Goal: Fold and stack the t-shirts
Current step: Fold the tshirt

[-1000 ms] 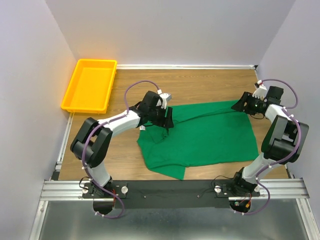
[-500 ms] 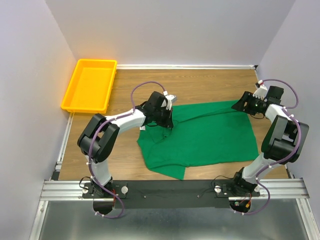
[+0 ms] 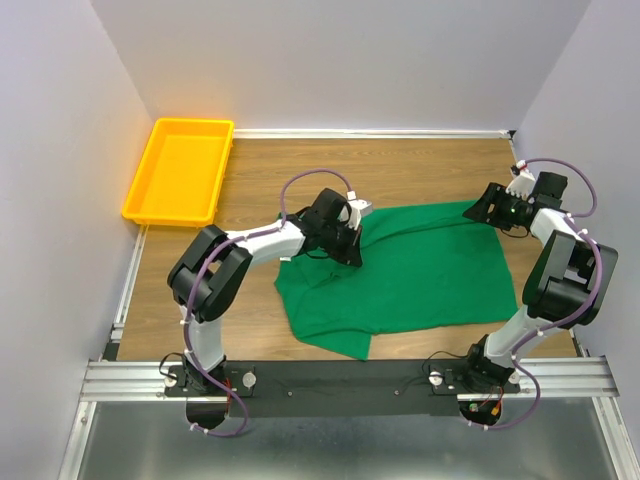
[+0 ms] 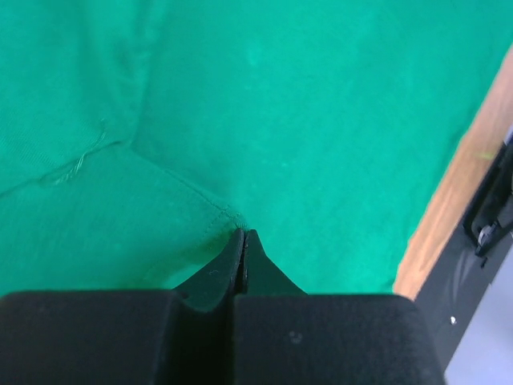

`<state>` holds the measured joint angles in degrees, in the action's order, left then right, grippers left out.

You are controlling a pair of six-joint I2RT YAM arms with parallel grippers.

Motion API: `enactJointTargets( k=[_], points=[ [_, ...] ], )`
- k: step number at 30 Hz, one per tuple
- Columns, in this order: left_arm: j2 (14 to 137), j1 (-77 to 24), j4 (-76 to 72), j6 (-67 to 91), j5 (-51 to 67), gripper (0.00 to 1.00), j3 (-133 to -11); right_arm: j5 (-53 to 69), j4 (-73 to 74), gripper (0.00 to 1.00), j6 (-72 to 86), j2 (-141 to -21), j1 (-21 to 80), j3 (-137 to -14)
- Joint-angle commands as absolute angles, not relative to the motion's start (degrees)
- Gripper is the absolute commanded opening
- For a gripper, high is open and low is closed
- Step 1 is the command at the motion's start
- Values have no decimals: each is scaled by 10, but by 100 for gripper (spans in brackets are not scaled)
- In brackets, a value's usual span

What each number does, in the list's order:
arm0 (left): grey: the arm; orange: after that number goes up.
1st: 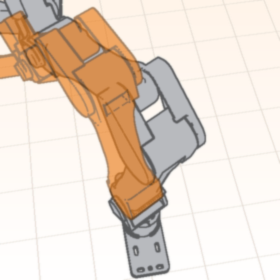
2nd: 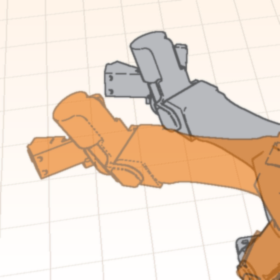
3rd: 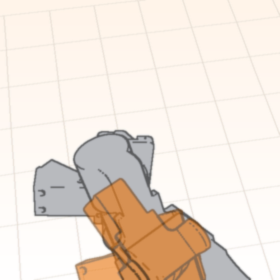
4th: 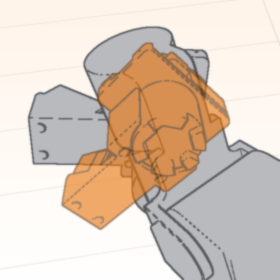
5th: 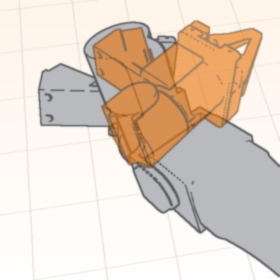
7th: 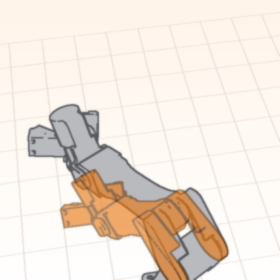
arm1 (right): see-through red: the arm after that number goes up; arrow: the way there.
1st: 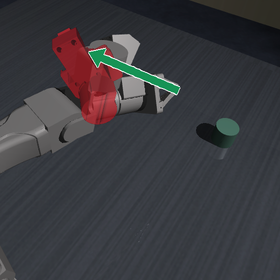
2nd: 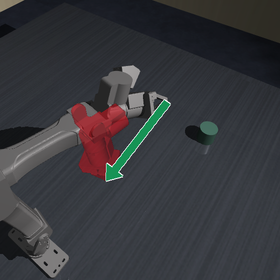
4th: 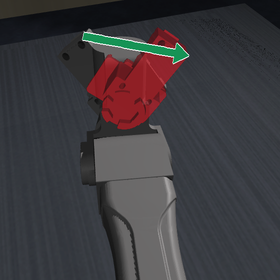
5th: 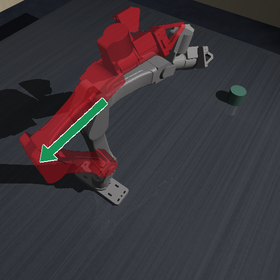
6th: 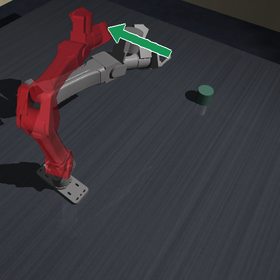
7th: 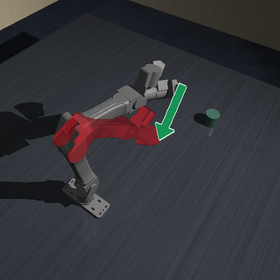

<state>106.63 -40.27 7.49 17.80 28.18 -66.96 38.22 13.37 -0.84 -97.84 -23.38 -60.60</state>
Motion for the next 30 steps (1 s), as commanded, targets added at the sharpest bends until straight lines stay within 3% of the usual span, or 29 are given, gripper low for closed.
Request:
enactJointTargets(
  k=[1, 6, 7, 8, 9, 14, 22, 25, 30],
  points=[
    [1078, -417, 78, 169, 322, 0, -686, 381, 143, 72, -2, -974, -238, -616],
    [1081, -418, 74, 175, 315, 1, -685, 378, 145, 72, -6, -973, -238, -614],
    [1081, -419, 75, 180, 305, 8, -686, 379, 144, 72, -7, -973, -237, -613],
    [1080, -418, 78, 183, 296, 28, -689, 380, 145, 72, -8, -973, -237, -613],
    [1078, -417, 80, 185, 271, 37, -690, 380, 145, 72, -9, -973, -237, -613],
    [1007, -413, 69, 209, 179, 57, -673, 363, 147, 72, -22, -968, -237, -613],
    [798, -384, 68, 261, -38, 75, -592, 317, 162, 66, 25, -1041, -250, -679],
    [742, -324, 55, 294, -35, 75, -525, 302, 164, 52, 57, -1066, -250, -720],
    [637, -262, 33, 321, -8, 75, -424, 272, 182, 51, 80, -1134, -250, -787]
  ],
)
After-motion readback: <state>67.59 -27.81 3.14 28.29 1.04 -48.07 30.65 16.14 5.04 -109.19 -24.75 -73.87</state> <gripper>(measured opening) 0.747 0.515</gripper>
